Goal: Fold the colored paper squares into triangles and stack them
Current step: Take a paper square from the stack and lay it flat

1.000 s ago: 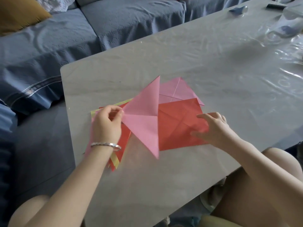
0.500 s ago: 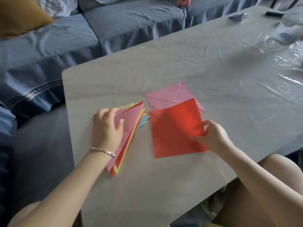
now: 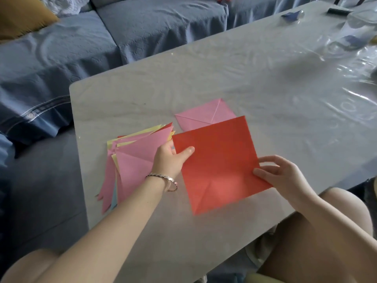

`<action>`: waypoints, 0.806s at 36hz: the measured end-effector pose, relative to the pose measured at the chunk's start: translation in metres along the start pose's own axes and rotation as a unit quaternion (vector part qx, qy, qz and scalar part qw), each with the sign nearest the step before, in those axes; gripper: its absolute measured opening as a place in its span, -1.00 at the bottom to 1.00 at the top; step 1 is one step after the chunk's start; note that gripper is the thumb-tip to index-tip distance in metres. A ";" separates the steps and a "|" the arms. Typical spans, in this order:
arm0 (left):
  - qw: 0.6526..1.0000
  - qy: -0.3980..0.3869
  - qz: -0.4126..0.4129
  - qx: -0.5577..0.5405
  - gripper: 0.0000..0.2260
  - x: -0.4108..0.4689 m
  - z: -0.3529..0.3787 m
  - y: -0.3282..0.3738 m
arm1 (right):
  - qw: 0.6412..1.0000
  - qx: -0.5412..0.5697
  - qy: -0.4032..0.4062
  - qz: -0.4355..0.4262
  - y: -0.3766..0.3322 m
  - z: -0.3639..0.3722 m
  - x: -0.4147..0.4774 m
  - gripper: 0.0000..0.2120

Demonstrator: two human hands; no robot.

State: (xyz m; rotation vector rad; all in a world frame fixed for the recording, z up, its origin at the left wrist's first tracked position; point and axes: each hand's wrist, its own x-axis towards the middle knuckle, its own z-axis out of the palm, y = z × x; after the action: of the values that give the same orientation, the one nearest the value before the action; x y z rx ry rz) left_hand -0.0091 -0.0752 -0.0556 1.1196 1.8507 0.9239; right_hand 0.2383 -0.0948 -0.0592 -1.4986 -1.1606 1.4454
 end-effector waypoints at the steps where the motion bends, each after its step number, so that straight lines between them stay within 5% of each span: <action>1: 1.000 0.005 0.011 0.003 -0.76 -0.001 -0.002 0.002 | 0.999 -0.035 -0.008 -0.016 0.001 0.001 0.000 -0.72; 9: 0.994 0.041 0.042 0.090 -0.88 0.001 -0.022 0.004 | 0.961 -0.172 -0.138 -0.164 0.008 0.013 -0.004 -0.26; 16: 0.981 0.032 0.097 0.162 -0.78 -0.008 -0.030 0.011 | 0.870 -0.342 -0.114 -0.337 0.001 0.014 -0.004 -0.83; 21: 0.968 0.020 0.172 0.184 -0.77 -0.023 -0.030 0.024 | 0.817 -0.386 -0.099 -0.416 -0.011 0.023 -0.008 -0.70; 29: 0.971 -0.056 0.197 0.126 -0.89 -0.037 -0.026 0.035 | 0.947 -0.216 -0.085 -0.223 -0.041 0.050 -0.009 -0.93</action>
State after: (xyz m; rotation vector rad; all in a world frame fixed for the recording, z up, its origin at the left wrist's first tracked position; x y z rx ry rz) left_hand -0.0074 -0.1020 -0.0050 1.7055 1.7169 0.8334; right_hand 0.1850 -0.0942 -0.0226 -1.2788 -1.8792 1.0641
